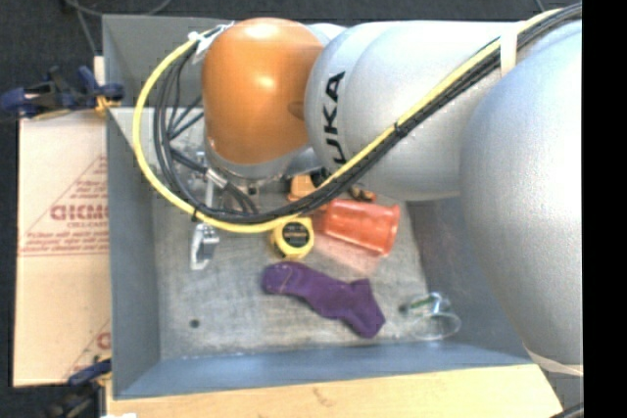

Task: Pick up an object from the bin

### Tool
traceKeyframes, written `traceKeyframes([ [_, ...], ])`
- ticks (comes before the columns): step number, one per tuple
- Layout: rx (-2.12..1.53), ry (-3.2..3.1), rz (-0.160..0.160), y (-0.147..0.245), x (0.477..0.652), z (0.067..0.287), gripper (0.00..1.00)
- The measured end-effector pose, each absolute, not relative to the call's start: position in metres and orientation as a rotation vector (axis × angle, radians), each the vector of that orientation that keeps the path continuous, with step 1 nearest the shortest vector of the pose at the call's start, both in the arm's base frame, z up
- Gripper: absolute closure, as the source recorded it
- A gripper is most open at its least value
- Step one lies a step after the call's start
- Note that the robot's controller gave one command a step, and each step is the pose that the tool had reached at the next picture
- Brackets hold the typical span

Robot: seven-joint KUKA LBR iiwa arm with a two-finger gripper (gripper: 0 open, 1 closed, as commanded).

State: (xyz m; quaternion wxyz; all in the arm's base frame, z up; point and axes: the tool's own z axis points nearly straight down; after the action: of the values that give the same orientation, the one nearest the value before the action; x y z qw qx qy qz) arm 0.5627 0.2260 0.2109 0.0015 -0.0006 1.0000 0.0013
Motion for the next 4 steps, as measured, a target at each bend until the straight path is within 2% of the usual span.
traceKeyframes([
  [1,-0.066,3.136,0.002,0.170,0.562,0.177,0.00],
  [2,-0.078,3.135,-0.001,0.155,0.630,0.165,0.00],
  [3,-0.199,3.129,-0.002,0.128,0.611,0.149,0.00],
  [4,-0.055,3.134,0.003,0.088,0.586,0.091,0.00],
])
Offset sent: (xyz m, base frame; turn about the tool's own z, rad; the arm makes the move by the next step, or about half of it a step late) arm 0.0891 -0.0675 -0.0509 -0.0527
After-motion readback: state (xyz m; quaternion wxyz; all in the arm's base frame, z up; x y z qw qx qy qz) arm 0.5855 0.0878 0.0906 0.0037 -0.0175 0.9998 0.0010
